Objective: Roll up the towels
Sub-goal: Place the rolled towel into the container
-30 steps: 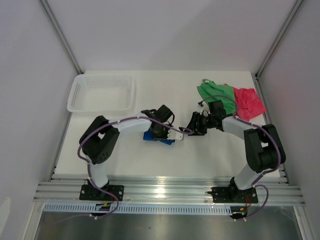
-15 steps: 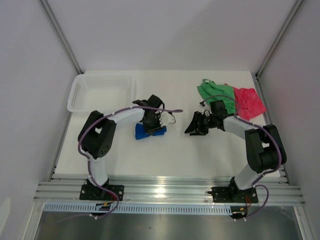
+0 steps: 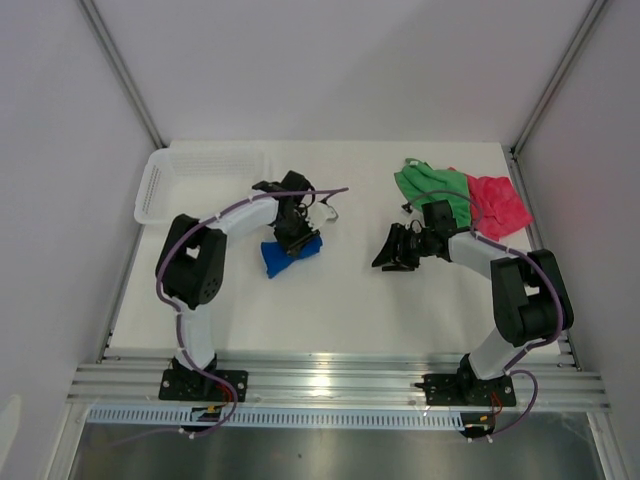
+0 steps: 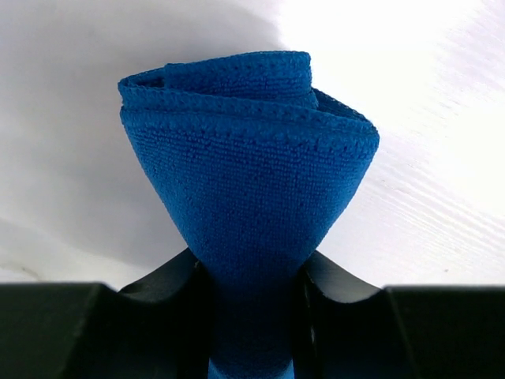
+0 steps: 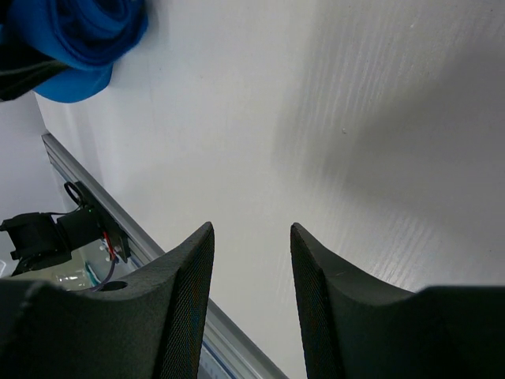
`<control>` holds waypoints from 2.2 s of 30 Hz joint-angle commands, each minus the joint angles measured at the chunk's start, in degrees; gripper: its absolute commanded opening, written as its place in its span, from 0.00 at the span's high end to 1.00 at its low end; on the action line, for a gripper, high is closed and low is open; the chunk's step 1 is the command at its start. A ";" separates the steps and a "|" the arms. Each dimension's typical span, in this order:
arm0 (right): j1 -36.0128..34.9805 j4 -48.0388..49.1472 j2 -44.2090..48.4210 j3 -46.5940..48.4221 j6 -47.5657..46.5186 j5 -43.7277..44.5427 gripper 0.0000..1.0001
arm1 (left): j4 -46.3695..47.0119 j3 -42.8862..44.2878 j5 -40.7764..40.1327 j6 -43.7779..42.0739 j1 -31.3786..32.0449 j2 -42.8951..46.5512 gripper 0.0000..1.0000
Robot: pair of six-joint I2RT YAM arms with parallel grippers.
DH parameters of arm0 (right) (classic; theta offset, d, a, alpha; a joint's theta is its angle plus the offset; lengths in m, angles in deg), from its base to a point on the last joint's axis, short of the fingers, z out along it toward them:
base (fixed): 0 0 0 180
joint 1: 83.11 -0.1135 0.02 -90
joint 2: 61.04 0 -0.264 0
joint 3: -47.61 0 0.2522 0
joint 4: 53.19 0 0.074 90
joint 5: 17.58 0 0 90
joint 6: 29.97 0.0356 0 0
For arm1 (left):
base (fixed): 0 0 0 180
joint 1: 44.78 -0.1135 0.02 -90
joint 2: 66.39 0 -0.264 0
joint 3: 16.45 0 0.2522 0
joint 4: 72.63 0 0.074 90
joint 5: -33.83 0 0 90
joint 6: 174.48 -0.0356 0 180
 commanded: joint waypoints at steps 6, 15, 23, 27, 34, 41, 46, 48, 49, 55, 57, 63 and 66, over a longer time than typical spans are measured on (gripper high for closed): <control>0.75 -0.01 1.32 1.42 -0.92 0.21 0.54 | -2.74 4.38 1.08 9.58 -2.54 0.49 0.94; 1.28 -0.45 0.96 1.33 -1.27 -0.06 0.53 | 1.38 10.00 0.12 9.33 -4.82 6.64 0.94; 1.37 -0.36 0.61 0.98 -1.10 -0.23 0.53 | 1.39 22.03 -2.08 7.83 -10.97 8.40 0.93; 1.37 -0.28 0.70 0.37 -0.92 -0.15 0.53 | 1.39 29.77 -8.82 7.48 -16.50 7.44 0.92; 1.37 -0.01 0.35 0.10 -0.22 0.12 0.53 | 8.23 29.35 -26.41 1.34 -25.39 0.59 0.91; 1.37 -2.30 0.17 0.98 -0.75 1.61 0.53 | 7.73 33.12 -27.14 1.76 -28.21 -9.86 0.90; 1.37 -3.09 -0.09 0.81 -0.31 2.66 0.53 | -4.12 41.82 -18.36 10.53 -28.03 -18.64 0.87; 1.37 -3.26 0.00 0.54 0.13 3.28 0.53 | -5.90 43.40 -14.67 12.39 -27.42 -20.07 0.84; 1.45 -3.27 0.08 0.37 0.13 3.46 0.53 | -6.78 43.76 -13.52 14.23 -27.07 -20.59 0.82; 1.37 -3.79 -0.44 -0.34 0.04 4.25 0.53 | -8.81 43.23 -4.99 20.65 -25.04 -21.56 0.78; 1.37 -3.88 -0.44 -0.34 0.04 4.25 0.53 | -8.98 43.24 -2.63 22.24 -24.95 -21.74 0.76; 1.37 -3.79 -0.88 -0.16 0.13 4.60 0.53 | -9.60 42.01 0.46 25.67 -24.34 -22.53 0.70; 1.37 -3.70 -1.14 -0.07 0.40 4.69 0.53 | -9.60 41.39 1.16 26.81 -24.16 -23.32 0.67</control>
